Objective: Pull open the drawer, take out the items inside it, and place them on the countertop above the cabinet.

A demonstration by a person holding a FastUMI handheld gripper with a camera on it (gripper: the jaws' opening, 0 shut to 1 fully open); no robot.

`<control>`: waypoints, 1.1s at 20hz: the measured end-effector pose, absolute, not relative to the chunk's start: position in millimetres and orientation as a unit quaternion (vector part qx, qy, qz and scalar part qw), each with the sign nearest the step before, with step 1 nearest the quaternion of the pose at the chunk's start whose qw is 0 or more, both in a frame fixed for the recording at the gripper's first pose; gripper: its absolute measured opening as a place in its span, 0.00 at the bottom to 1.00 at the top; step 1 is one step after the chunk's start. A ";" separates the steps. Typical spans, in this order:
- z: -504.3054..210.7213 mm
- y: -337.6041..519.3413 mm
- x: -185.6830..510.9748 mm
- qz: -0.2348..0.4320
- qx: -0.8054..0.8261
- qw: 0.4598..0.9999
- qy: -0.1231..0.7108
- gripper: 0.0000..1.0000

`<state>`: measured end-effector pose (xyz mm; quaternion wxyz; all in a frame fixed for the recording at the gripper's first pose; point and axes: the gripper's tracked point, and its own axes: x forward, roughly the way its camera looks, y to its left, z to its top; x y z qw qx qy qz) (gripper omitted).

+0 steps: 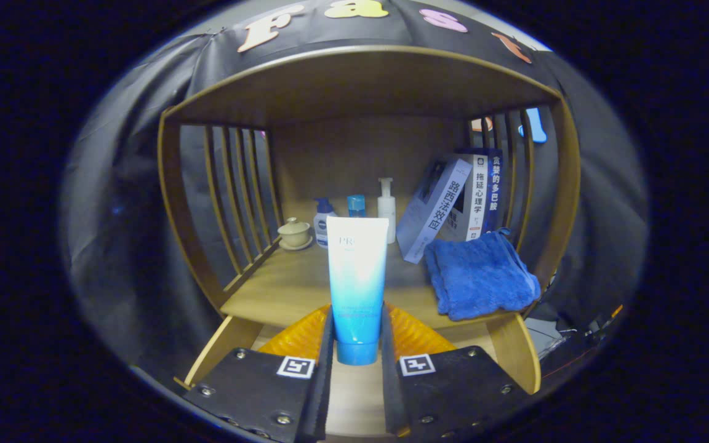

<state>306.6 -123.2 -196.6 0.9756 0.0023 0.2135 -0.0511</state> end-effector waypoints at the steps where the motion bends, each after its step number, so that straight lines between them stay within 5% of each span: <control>1: -206.4 -124.7 319.4 -0.058 0.002 0.975 0.216 0.36; 12: -288.7 -135.6 397.1 -0.112 0.039 0.961 0.249 0.36; 17: -287.3 -145.9 406.5 -0.136 0.022 0.964 0.228 0.44; 21: -271.0 -147.8 399.1 -0.145 0.009 0.968 0.206 0.98; 22: -266.2 -146.4 394.0 -0.143 0.008 0.969 0.203 0.99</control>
